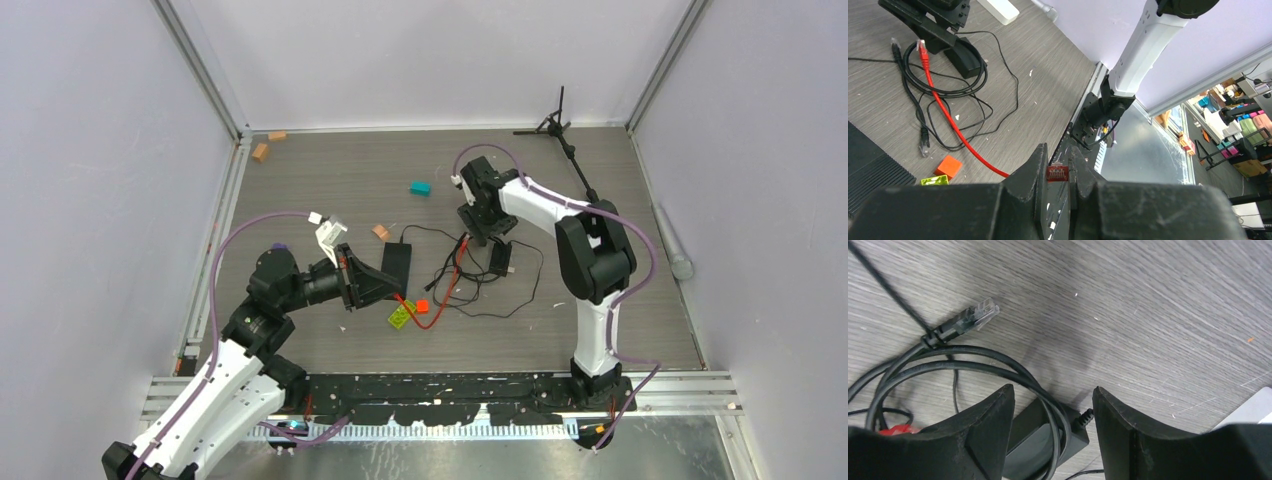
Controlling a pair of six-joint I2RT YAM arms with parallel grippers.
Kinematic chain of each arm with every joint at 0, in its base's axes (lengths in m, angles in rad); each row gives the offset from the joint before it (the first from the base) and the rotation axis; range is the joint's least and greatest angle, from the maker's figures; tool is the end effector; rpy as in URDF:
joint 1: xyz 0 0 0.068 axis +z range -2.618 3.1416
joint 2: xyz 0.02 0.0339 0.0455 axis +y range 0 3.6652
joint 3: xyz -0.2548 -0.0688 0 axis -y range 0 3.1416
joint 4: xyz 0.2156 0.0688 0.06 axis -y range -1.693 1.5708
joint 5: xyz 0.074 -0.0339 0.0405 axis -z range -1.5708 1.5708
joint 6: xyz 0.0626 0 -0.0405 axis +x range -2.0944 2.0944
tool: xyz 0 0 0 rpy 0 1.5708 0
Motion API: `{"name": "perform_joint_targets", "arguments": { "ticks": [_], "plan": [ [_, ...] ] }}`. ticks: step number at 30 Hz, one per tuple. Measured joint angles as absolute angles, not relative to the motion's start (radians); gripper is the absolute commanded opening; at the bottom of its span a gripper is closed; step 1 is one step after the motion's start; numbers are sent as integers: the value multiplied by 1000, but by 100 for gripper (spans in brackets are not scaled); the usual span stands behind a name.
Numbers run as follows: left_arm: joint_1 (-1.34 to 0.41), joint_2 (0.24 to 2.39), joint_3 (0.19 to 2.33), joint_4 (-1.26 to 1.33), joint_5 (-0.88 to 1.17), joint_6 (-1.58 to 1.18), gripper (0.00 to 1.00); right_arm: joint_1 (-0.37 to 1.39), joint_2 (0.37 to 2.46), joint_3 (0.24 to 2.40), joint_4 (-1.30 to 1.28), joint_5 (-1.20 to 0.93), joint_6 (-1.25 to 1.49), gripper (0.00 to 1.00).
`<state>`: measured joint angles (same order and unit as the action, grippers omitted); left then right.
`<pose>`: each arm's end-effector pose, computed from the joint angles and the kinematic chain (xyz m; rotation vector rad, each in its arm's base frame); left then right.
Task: Insert the plug into the switch port
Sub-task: Move the connector to the center of the board.
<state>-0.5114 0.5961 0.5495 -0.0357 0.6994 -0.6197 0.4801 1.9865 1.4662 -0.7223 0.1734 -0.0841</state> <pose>0.1100 -0.1080 0.2964 0.4911 1.7756 -1.3996 0.3452 0.1676 0.1631 -0.7362 2.6840 -0.1465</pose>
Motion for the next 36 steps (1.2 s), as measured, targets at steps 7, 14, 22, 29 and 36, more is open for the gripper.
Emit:
{"name": "perform_joint_targets", "arguments": {
  "ticks": [7, 14, 22, 29, 36],
  "plan": [
    [-511, 596, 550, -36, 699, -620, 0, 472, 2066, 1524, -758, 163, -136, 19],
    [-511, 594, 552, -45, 691, -620, 0, 469, 2056, 1530, -746, 175, -139, 1],
    [-511, 590, 552, -65, 674, -620, 0, 469, 1793, 1488, -720, 199, -122, 0],
    [-511, 590, 564, -93, 660, -614, 0, 469, 1634, 1488, -691, 219, -90, 1],
    [-511, 593, 587, -108, 653, -600, 0, 462, 1639, 1458, -671, 343, -17, 3]
  ]
}}
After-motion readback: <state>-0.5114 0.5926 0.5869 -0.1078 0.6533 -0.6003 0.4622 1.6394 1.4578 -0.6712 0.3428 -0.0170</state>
